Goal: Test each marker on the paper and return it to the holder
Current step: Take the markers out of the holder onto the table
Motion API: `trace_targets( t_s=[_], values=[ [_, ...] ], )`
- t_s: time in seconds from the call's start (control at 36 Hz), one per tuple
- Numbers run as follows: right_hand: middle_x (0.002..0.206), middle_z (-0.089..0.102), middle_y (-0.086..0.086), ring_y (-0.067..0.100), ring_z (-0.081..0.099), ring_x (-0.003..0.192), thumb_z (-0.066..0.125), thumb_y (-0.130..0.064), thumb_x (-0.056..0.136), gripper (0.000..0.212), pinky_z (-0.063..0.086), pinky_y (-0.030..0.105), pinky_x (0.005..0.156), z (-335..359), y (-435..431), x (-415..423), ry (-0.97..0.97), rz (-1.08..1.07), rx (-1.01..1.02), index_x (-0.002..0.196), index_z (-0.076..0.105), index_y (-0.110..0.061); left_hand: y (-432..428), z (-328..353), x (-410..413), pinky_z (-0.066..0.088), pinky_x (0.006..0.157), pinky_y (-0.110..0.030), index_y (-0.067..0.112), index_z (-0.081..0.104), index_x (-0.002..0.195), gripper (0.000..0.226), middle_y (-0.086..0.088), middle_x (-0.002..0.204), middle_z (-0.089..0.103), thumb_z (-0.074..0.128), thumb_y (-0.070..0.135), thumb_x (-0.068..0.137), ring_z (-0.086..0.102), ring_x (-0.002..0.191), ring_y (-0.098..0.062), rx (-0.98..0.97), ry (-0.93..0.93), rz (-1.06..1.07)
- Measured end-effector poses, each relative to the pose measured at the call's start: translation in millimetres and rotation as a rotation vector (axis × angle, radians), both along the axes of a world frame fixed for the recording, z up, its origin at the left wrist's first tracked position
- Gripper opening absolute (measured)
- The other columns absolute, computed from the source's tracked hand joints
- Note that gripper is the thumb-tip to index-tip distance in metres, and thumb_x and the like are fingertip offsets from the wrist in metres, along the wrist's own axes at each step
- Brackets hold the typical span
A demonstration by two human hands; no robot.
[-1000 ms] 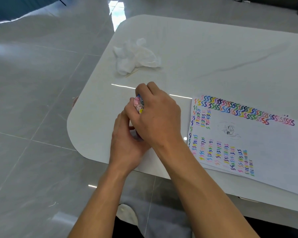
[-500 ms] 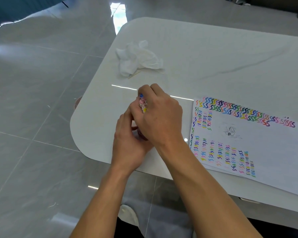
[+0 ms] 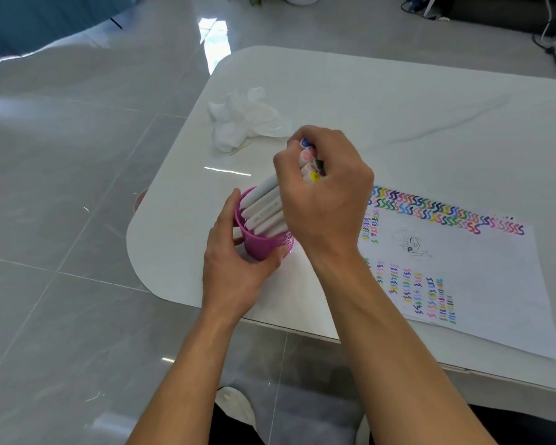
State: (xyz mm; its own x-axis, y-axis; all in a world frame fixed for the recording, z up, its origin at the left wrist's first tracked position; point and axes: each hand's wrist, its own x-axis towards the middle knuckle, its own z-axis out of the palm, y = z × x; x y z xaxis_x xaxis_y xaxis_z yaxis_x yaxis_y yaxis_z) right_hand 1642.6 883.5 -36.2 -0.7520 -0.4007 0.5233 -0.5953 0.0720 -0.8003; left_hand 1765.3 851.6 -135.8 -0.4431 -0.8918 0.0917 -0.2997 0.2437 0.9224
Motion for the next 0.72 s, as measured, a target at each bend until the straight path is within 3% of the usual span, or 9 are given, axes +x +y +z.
trace_targets(
  t_s=[0.11,0.19,0.28,0.39,0.44,0.56,0.67,0.72],
  values=[
    [0.075,0.071,-0.002,0.017,0.068,0.073,0.065,-0.016,0.088,0.01,0.053,0.034,0.07,7.1,9.5,-13.7,-0.221,-0.034,-0.113,0.082,0.073,-0.013,-0.3,0.3,-1.9,0.06,0.082,-0.021,0.059,0.027,0.145,0.103,0.02,0.139,0.05,0.091,0.042,0.066,0.062,0.116,-0.01,0.006,0.022,-0.001],
    [0.061,0.068,-0.01,0.008,0.065,0.065,0.064,-0.014,0.089,0.014,0.05,0.024,0.066,3.7,17.9,-29.8,-0.403,-0.099,-0.198,0.077,0.072,-0.017,-2.9,1.5,-2.7,0.057,0.079,-0.013,0.06,0.028,0.144,0.104,0.025,0.135,0.052,0.09,0.051,0.062,0.061,0.114,-0.001,0.024,0.043,0.015],
    [0.062,0.069,-0.009,0.005,0.058,0.065,0.065,-0.018,0.088,0.016,0.046,0.02,0.065,-8.5,28.2,-46.7,-0.553,-0.187,-0.218,0.075,0.074,-0.019,-7.7,1.0,-2.5,0.056,0.078,-0.013,0.058,0.03,0.142,0.101,0.033,0.13,0.053,0.092,0.046,0.063,0.059,0.111,0.012,0.041,0.069,0.051],
    [0.072,0.073,-0.001,0.014,0.062,0.074,0.064,-0.02,0.089,0.019,0.049,0.031,0.074,-35.5,40.4,-61.1,-0.614,-0.263,-0.136,0.072,0.073,-0.023,-11.2,-0.1,-3.1,0.048,0.076,-0.001,0.054,0.036,0.135,0.088,0.044,0.124,0.05,0.085,0.052,0.061,0.057,0.112,0.013,0.032,0.093,0.08],
    [0.072,0.072,-0.009,0.014,0.065,0.08,0.064,-0.02,0.09,0.021,0.048,0.03,0.076,-49.6,43.5,-62.6,-0.648,-0.288,-0.09,0.071,0.074,-0.025,-12.2,-3.2,-4.6,0.047,0.079,-0.001,0.051,0.037,0.137,0.087,0.039,0.127,0.051,0.087,0.044,0.066,0.059,0.114,0.007,0.022,0.09,0.081],
    [0.063,0.066,-0.022,0.003,0.059,0.073,0.062,-0.023,0.094,0.022,0.045,0.026,0.073,-72.2,38.7,-57.1,-0.685,-0.297,-0.008,0.076,0.075,-0.018,-14.0,-8.2,-5.1,0.047,0.082,-0.002,0.047,0.037,0.142,0.088,0.026,0.135,0.052,0.089,0.034,0.071,0.057,0.119,0.002,-0.007,0.078,0.085],
    [0.072,0.072,-0.005,0.015,0.064,0.079,0.059,-0.024,0.097,0.025,0.051,0.035,0.08,-82.8,30.6,-54.1,-0.683,-0.289,0.026,0.079,0.074,-0.016,-14.9,-9.8,-6.5,0.048,0.08,-0.002,0.046,0.037,0.143,0.089,0.021,0.139,0.05,0.089,0.033,0.072,0.057,0.119,0.001,-0.017,0.064,0.095],
    [0.07,0.071,-0.006,0.015,0.062,0.077,0.058,-0.024,0.097,0.026,0.05,0.034,0.078,-86.1,27.9,-55.9,-0.68,-0.285,0.05,0.077,0.073,-0.016,-15.1,-10.1,-7.2,0.048,0.079,-0.003,0.047,0.036,0.143,0.089,0.023,0.138,0.05,0.089,0.034,0.072,0.056,0.118,0.005,-0.019,0.062,0.097]
  ],
)
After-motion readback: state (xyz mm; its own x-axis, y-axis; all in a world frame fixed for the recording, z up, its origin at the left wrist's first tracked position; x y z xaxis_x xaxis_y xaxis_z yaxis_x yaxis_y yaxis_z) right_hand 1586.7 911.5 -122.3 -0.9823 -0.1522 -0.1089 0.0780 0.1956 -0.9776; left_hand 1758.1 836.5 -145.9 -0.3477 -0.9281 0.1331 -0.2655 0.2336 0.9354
